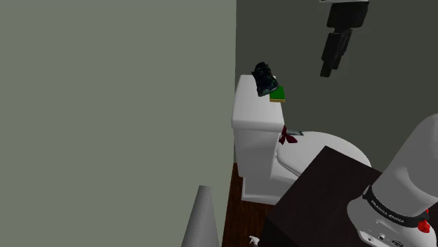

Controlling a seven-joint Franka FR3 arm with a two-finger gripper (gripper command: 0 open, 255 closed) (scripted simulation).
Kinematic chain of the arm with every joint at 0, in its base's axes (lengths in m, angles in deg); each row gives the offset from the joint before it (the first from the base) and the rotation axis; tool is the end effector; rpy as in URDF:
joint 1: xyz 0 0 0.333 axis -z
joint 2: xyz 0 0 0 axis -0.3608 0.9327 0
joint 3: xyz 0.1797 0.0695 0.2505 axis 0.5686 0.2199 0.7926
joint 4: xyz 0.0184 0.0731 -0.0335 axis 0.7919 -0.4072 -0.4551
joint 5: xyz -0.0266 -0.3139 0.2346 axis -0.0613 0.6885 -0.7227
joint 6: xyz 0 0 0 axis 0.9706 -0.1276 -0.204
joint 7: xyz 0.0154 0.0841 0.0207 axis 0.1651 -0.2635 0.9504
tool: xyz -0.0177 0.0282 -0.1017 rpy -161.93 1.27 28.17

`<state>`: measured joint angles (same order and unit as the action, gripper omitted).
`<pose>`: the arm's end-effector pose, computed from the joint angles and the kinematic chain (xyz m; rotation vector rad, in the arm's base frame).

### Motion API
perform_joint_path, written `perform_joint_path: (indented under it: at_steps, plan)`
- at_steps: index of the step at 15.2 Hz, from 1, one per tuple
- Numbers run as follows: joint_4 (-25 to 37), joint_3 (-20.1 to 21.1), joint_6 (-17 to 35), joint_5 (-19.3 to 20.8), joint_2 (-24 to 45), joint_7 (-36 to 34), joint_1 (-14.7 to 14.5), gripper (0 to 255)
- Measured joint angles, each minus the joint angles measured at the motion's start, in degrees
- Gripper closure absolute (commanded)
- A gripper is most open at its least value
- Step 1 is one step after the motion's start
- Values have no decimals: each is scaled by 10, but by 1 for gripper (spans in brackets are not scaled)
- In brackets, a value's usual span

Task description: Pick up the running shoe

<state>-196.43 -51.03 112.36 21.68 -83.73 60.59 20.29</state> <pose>0.2901 -0.0098 0.5988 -3.0554 -0.1782 0.0882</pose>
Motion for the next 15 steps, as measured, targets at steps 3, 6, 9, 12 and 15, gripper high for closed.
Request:
perform_joint_path:
  at_steps: [3,6,9,12,15]
  plan:
    - [6,-8,12,17,21,17,2,0]
    - [27,-17,40,48,73,48,2,0]
    - [44,-28,72,82,124,80,5,0]
    - [69,-36,101,112,177,108,7,0]
    - [104,-47,126,142,235,138,11,0]
